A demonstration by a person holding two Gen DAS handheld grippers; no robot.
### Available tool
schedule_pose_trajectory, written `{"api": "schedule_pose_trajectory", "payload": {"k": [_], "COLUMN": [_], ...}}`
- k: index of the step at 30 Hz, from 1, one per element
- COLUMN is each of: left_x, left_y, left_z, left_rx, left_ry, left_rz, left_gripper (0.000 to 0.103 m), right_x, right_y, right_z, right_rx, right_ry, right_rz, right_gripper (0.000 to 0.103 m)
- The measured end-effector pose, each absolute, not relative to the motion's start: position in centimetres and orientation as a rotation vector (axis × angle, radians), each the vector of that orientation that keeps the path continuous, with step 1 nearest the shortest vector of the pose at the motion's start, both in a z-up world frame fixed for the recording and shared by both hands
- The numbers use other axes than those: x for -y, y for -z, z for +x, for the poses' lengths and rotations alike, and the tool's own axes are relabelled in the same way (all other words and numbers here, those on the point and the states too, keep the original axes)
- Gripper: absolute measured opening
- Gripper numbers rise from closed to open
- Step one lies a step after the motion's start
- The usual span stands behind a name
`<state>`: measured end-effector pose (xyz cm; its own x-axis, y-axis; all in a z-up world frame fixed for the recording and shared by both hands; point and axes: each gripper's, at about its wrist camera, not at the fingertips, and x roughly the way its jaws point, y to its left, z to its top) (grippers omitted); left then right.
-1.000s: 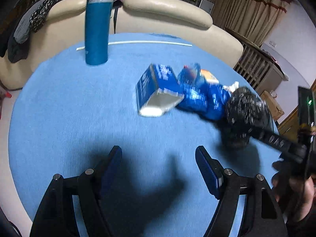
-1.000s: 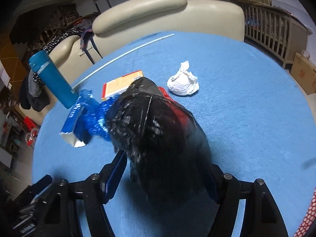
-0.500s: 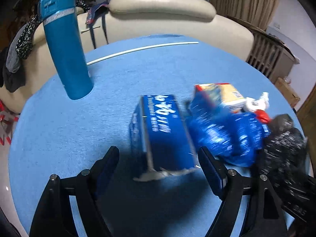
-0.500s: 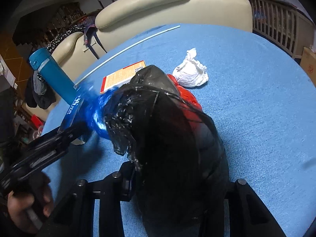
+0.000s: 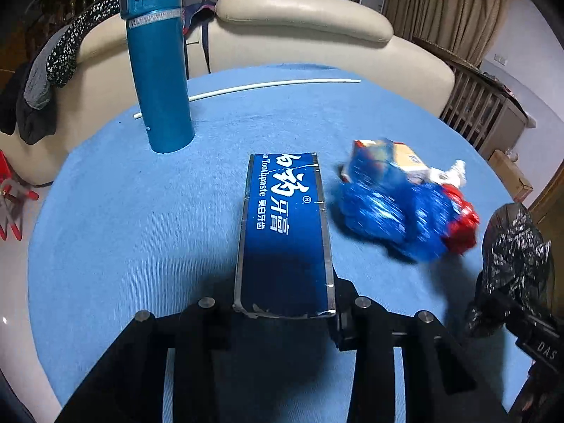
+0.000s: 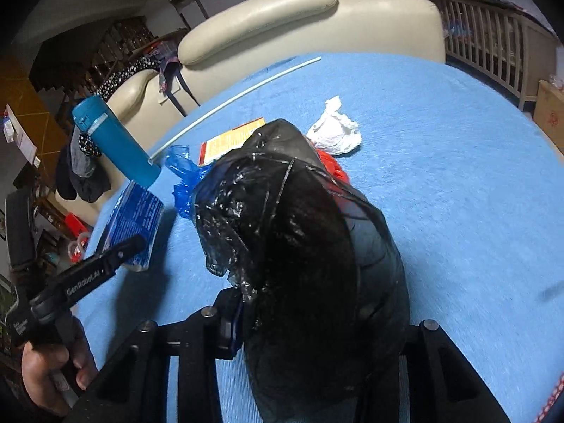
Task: Collect trash
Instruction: 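Lift the black bag with the right gripper while the left holds the toothpaste box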
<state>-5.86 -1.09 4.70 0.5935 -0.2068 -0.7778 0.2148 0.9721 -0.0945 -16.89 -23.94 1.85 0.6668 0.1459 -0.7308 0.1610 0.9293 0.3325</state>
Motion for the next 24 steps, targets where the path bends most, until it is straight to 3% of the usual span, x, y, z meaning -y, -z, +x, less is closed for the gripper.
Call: {"api": "schedule_pose_trajectory", "payload": {"k": [24], "left_x": [5.4], "left_y": [-9.3], "left_z": [-15.8], "left_rx": [-0.778], "left_ry": [0.336], "left_rz": [0.078], "left_gripper": [0.04], "right_x": [25.1], "right_y": [-6.9], "right_z": [-27.6], "right_rx": [-0.671], "right_ry": [0.07], "right_rz": [0.42], "right_gripper": [0.041]}}
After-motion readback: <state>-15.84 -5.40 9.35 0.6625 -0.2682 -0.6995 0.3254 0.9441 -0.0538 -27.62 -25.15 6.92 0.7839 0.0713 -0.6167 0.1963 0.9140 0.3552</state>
